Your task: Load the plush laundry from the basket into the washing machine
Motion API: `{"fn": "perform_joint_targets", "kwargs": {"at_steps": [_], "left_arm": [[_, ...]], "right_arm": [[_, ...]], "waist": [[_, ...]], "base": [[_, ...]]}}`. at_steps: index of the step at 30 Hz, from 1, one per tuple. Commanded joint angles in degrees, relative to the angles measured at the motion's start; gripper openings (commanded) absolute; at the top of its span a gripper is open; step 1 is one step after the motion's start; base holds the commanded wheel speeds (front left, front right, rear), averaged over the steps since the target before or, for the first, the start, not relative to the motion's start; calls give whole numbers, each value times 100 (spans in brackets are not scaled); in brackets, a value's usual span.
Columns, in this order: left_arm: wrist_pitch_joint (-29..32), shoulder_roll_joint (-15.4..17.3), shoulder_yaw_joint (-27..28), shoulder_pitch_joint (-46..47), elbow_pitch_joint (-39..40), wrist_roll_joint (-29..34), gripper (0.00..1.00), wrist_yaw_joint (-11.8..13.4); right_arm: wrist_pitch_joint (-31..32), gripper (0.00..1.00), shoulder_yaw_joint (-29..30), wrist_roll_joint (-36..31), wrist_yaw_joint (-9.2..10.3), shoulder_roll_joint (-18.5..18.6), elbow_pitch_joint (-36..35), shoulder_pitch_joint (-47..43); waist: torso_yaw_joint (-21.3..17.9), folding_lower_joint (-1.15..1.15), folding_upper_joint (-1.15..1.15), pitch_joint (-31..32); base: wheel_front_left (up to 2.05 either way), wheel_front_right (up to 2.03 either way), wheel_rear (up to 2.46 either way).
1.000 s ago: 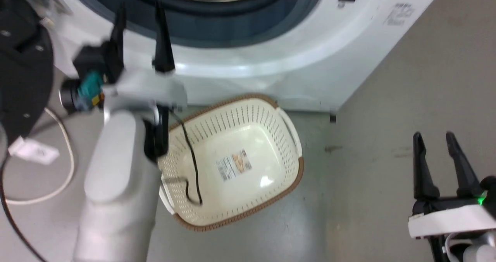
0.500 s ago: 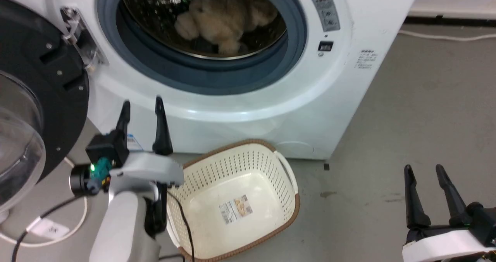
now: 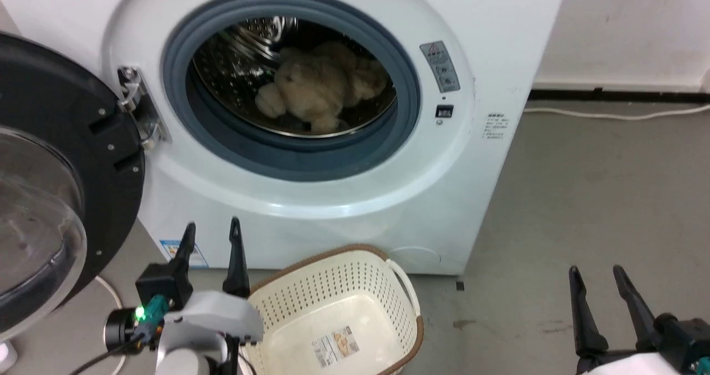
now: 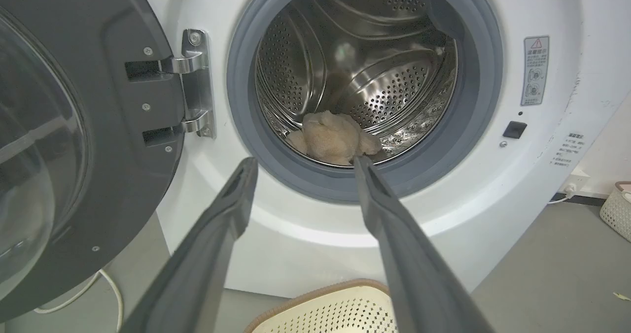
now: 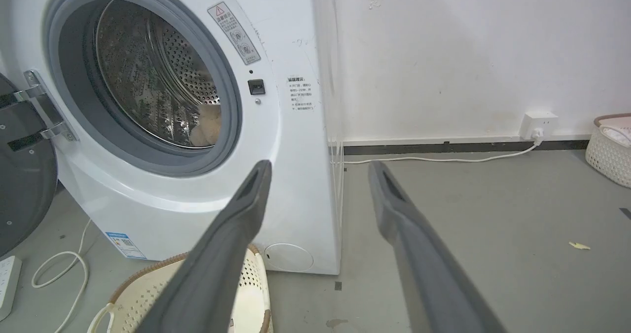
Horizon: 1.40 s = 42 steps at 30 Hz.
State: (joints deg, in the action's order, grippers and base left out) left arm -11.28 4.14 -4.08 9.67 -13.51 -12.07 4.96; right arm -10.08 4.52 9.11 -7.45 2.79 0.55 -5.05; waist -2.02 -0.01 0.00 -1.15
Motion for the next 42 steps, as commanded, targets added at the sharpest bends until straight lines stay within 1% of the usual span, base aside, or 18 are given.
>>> {"fn": "perform_joint_targets", "kwargs": {"at_steps": [1, 5, 14, 23, 33, 42], "left_arm": [[36, 22, -15, -136, 82, 36, 100, 30], [116, 41, -49, -415, 334, 17, 100, 44], [30, 86, -53, -982, 748, -37, 100, 90], [-22, 99, -76, -1398, 849, -110, 100, 108], [-79, 194, -164, -1423, 818, 16, 100, 154], [-95, 199, -168, -1386, 857, -65, 100, 175]], "right_arm": [[14, 100, -3, -13, -3, 9, 5, -111], [28, 100, 8, -5, -3, 9, -23, -225], [33, 100, -30, 48, -3, 9, -34, -367], [24, 100, -48, 54, -3, 9, -56, -477], [36, 100, -78, 74, -3, 9, -28, -495], [34, 100, -88, 97, -3, 9, -8, -482]], "waist": [[-11, 1, 0, 102], [5, 1, 0, 195], [51, 1, 0, 311], [132, 1, 0, 322], [166, 1, 0, 339], [167, 1, 0, 365]], "base": [[0, 0, 0], [0, 0, 0], [0, 0, 0], [0, 0, 0], [0, 0, 0], [0, 0, 0]]}}
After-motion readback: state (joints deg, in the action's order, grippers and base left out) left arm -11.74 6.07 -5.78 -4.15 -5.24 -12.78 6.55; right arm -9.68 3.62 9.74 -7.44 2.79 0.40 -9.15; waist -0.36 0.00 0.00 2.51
